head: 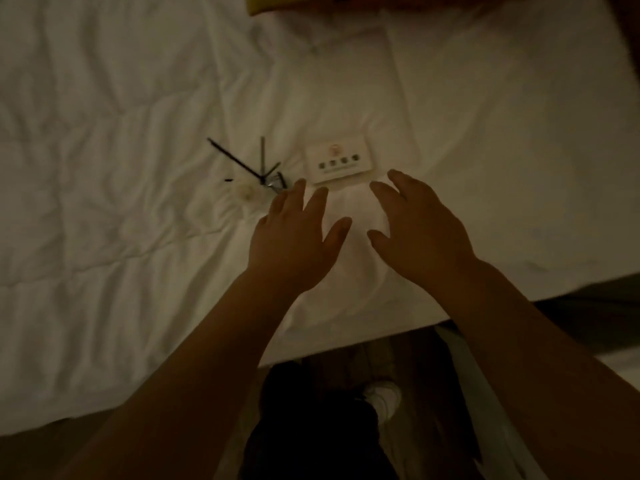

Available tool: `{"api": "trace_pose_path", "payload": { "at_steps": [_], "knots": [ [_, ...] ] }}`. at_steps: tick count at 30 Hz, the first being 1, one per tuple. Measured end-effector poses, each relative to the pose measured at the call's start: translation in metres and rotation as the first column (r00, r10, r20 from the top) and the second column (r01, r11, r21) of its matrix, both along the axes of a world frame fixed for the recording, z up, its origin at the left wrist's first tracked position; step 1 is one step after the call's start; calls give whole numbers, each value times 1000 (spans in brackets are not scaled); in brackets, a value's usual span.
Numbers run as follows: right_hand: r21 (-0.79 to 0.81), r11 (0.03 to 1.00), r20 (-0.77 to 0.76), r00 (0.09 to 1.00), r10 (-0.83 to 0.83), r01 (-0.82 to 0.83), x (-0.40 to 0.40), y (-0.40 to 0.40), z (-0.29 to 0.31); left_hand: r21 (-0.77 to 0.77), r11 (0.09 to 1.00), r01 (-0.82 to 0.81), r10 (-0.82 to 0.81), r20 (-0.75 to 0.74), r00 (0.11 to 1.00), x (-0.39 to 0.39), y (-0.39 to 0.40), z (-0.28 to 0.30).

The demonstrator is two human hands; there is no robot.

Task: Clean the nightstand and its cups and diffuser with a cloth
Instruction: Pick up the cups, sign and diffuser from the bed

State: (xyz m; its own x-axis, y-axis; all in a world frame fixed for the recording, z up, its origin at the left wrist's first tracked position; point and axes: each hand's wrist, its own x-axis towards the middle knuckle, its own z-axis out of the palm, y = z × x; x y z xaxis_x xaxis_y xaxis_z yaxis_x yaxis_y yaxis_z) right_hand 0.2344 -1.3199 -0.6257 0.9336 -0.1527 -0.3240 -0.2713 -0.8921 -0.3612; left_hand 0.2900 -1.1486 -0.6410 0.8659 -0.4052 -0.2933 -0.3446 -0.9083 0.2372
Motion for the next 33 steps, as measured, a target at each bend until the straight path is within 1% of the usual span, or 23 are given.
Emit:
{"api": "trace_pose_path", "payload": {
  "at_steps": [4,10,12,15,17,18,20,22,25,29,31,33],
  "knots": [
    [-23,998,12,998,56,-56,35,32,-11,17,998,-59,59,-16,998,18,47,-12],
    [-45,993,-18,994,111,-112,79,47,-30,-52,990,-131,133,19,991,45,84,-23],
    [-59,992,-15,994,110,-110,92,44,-33,-98,982,-161,163,11,987,58,87,-26],
    [-133,986,-8,995,99,-99,112,39,-37,-195,972,-134,137,1,991,77,85,-32],
    [-153,982,-41,993,109,-114,121,35,-38,-265,960,-90,88,-20,996,86,82,-37],
    [-156,981,-70,992,109,-119,124,32,-39,-312,947,-78,65,-50,997,91,79,-39],
    [-177,976,-107,989,106,-124,130,29,-38,-438,893,-105,60,-115,992,98,75,-40],
    [-188,974,-120,987,103,-124,135,28,-37,-513,850,-118,58,-133,989,103,70,-39],
    [-175,978,-140,986,87,-111,137,27,-36,-550,826,-119,48,-142,989,104,65,-35],
    [-162,980,-163,982,93,-119,135,28,-34,-590,789,-172,82,-175,981,102,65,-33],
    [-140,981,-144,983,113,-134,131,28,-33,-600,787,-147,67,-153,986,101,65,-32],
    [-87,990,-98,990,102,-111,127,25,-31,-594,797,-106,53,-107,993,99,64,-31]
  ]
}}
